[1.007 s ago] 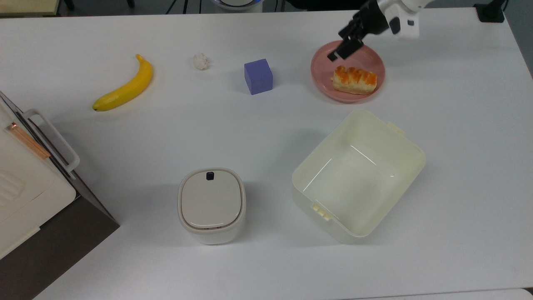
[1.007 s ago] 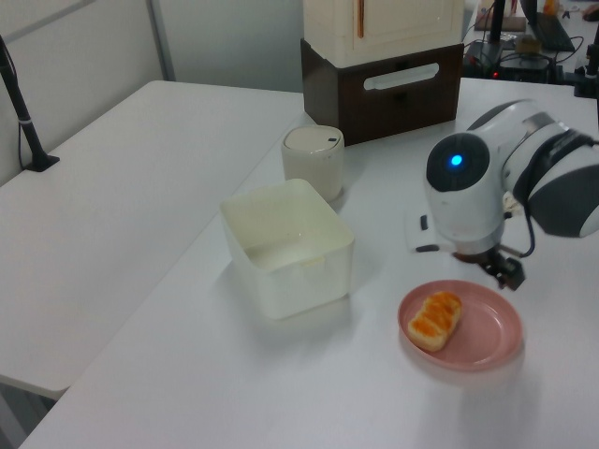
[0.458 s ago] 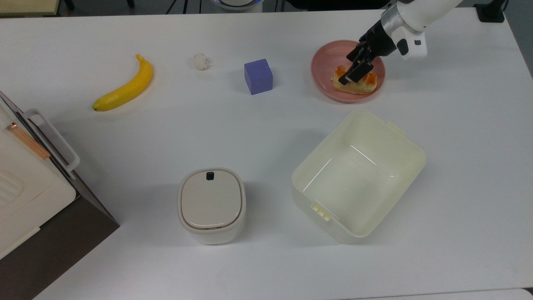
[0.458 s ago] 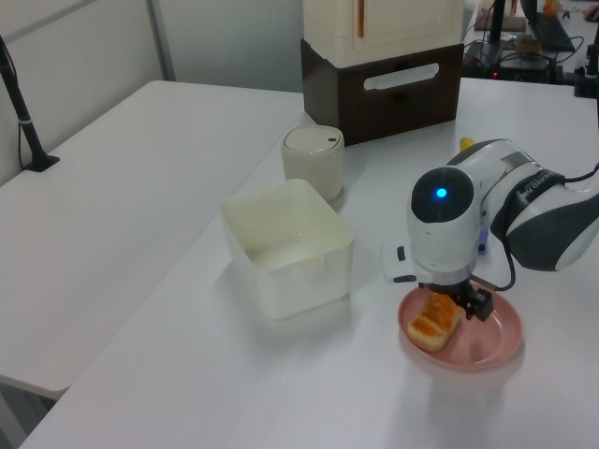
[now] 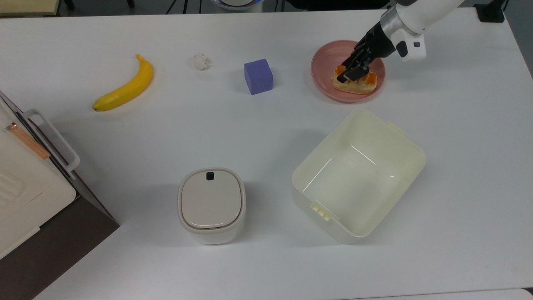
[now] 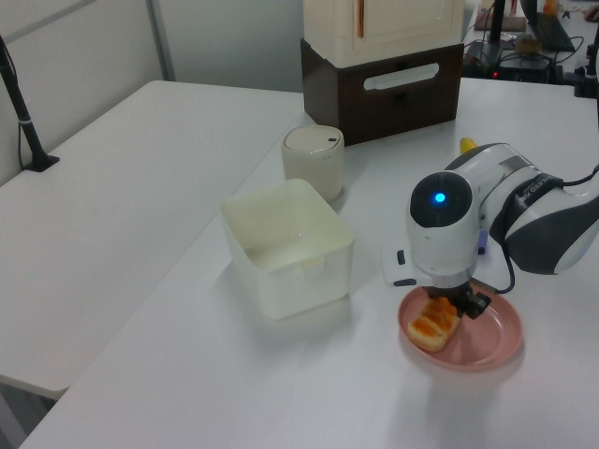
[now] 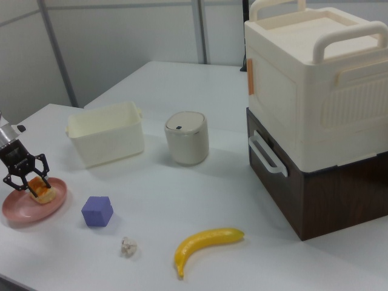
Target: Put the bread on the table
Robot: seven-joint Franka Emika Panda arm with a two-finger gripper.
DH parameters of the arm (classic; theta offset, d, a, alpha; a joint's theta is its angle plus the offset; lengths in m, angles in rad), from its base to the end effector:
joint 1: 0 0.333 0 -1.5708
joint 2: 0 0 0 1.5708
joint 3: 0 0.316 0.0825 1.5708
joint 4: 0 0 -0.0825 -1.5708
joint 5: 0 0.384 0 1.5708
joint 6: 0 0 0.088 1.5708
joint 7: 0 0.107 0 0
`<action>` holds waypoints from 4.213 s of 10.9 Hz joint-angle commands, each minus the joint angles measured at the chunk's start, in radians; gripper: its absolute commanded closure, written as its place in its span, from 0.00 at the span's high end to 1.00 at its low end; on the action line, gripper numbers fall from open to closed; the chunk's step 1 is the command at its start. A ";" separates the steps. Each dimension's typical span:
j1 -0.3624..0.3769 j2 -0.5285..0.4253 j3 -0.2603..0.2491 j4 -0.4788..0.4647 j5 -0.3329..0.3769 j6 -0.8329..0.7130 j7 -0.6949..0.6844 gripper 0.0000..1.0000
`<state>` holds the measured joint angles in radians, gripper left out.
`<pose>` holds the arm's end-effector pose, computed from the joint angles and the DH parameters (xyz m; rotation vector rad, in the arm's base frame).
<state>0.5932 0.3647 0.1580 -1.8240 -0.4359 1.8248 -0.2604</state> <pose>0.4648 0.3796 0.3190 2.2334 1.5264 -0.3536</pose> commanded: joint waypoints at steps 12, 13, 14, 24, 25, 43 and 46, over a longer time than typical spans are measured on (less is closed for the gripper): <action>-0.154 -0.213 -0.140 0.058 0.111 -0.176 -0.175 0.01; -0.182 -0.213 -0.193 0.069 0.115 -0.161 -0.174 0.01; -0.203 -0.216 -0.243 0.071 0.137 -0.139 -0.171 0.01; -0.257 -0.197 -0.445 0.077 0.215 -0.142 -0.161 0.65; -0.257 -0.202 -0.458 0.113 0.247 -0.153 -0.154 0.91; -0.219 -0.326 -0.564 0.241 0.414 -0.088 0.356 1.00; -0.219 -0.326 -0.564 0.232 0.416 -0.116 0.356 1.00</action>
<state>0.3545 0.0584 -0.3950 -1.5560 -0.0396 1.7055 0.0688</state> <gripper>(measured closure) 0.000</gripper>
